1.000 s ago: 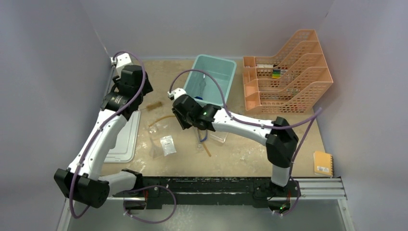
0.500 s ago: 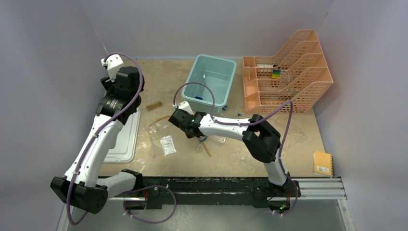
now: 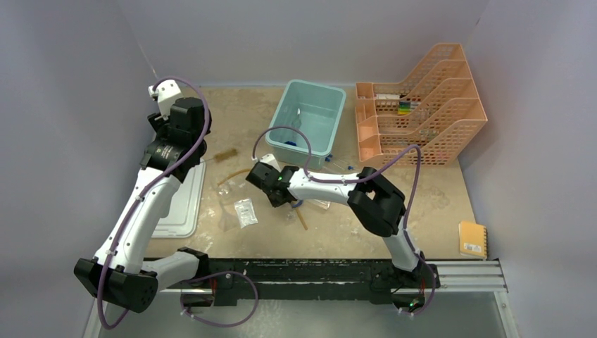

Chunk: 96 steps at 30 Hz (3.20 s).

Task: Organize the chemistry lab equipment

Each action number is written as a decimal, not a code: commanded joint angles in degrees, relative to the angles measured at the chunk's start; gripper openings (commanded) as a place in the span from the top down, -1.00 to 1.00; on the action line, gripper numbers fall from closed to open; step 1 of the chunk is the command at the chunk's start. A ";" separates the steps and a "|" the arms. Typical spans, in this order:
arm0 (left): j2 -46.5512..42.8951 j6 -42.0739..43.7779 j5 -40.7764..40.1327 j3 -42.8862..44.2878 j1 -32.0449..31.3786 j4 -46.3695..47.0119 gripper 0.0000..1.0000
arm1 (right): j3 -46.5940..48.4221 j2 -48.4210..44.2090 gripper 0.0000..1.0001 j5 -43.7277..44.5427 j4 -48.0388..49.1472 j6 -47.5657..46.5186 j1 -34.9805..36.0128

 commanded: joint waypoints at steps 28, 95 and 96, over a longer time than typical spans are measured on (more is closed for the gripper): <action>1.31 -2.50 1.68 10.90 0.27 -0.46 -0.26 | -0.47 -22.08 1.00 -18.39 15.15 -3.50 -10.52; 11.09 -6.63 22.41 4.20 0.27 4.87 -0.27 | 33.55 6.87 -0.04 -6.53 8.33 15.28 -27.04; 10.94 -6.71 22.56 4.13 0.27 4.96 -0.27 | 32.58 5.42 -0.05 -6.54 8.77 14.58 -27.05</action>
